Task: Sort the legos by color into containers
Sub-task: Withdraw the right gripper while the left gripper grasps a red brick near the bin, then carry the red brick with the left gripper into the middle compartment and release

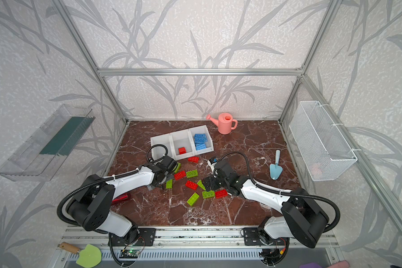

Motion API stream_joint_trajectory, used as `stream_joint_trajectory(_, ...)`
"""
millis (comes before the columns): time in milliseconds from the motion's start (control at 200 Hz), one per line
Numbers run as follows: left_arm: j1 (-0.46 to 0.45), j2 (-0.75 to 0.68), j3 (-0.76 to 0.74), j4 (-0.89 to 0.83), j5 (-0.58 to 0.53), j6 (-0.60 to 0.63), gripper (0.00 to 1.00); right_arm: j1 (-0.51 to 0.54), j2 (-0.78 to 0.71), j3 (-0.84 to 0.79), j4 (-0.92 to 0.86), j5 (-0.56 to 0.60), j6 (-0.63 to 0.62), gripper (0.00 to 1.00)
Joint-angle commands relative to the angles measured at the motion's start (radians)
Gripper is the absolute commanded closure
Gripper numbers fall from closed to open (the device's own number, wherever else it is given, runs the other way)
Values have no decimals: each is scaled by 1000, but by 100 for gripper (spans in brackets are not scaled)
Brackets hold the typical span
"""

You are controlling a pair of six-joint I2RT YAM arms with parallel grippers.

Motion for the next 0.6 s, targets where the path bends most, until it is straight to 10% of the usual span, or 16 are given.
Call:
stream_joint_trajectory(0, 7, 22, -18, 11, -2, -42, 8, 2, 10, -3, 26, -4, 1, 7)
stream_joint_trajectory(595, 7, -52, -40, -27, -16, -51, 41, 2, 36, 2, 31, -18, 12, 7)
